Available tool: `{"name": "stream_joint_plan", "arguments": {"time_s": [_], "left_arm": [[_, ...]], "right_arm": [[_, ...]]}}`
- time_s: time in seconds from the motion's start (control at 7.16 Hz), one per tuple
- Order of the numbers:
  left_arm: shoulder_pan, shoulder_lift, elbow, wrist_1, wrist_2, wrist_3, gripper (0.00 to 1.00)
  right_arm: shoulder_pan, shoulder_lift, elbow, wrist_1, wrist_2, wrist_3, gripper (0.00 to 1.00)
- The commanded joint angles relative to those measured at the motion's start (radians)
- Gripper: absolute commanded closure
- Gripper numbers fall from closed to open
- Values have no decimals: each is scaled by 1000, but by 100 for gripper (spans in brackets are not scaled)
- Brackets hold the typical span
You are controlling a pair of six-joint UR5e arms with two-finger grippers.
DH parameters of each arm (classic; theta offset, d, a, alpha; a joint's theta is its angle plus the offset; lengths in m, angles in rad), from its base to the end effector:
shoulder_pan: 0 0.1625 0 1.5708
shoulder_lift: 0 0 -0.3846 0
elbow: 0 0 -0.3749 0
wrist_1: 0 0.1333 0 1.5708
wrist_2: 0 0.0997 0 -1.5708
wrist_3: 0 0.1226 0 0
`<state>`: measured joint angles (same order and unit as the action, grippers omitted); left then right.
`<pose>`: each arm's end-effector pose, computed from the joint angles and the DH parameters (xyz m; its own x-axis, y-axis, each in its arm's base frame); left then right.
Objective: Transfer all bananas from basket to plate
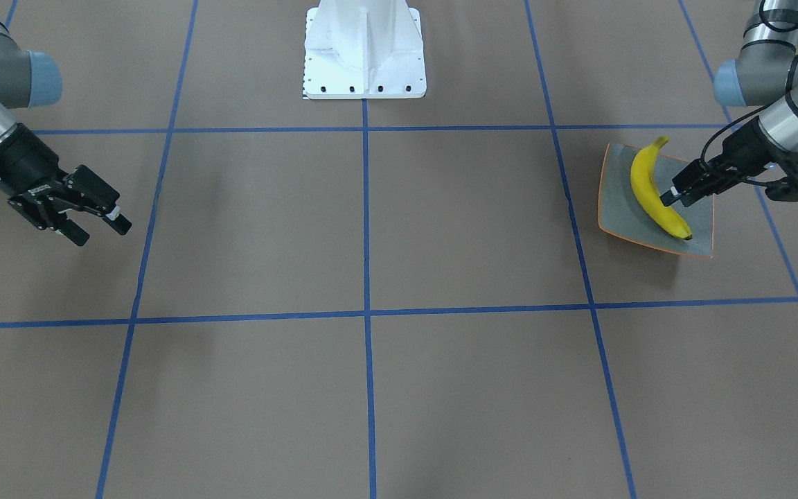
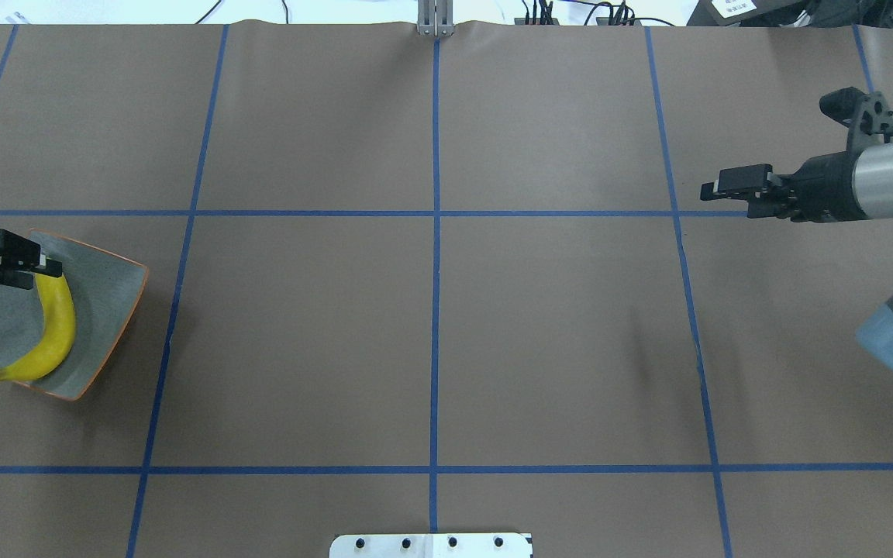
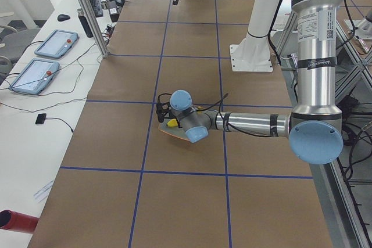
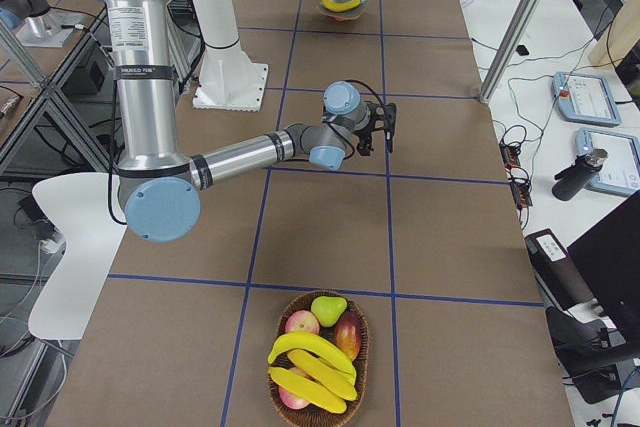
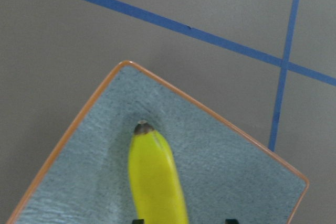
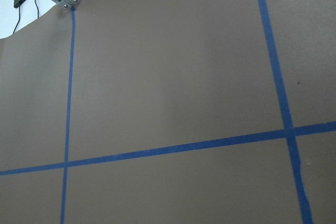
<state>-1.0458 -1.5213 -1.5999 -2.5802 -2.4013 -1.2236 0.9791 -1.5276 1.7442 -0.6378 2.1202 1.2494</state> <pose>0.2034 -0.4365 0.5164 0.3524 -0.1505 -0.9237 0.1644 0.9816 -0.0972 -0.2319 -0.4694 0.4179 0.3560 0.0468 0.9333 -0.3474 0.9338 0.0857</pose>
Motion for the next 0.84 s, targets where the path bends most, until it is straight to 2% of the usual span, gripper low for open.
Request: {"name": "stream_joint_plan", "arguments": {"time_s": [0.0, 0.14, 0.42, 0.56, 0.7], "left_arm": [[-6, -55, -3, 2, -2, -1, 30], [-5, -77, -2, 5, 1, -1, 26], [-5, -92, 0, 5, 5, -1, 19], [-5, -94, 0, 5, 7, -1, 18], [-5, -99, 1, 5, 8, -2, 16]], "right_arm": [[186, -75, -111, -12, 141, -225, 0], [304, -118, -185, -14, 227, -374, 0], [392, -207, -238, -63, 219, -563, 0], [458, -229, -236, -179, 210, -737, 0], [510, -233, -233, -320, 139, -910, 0]]}}
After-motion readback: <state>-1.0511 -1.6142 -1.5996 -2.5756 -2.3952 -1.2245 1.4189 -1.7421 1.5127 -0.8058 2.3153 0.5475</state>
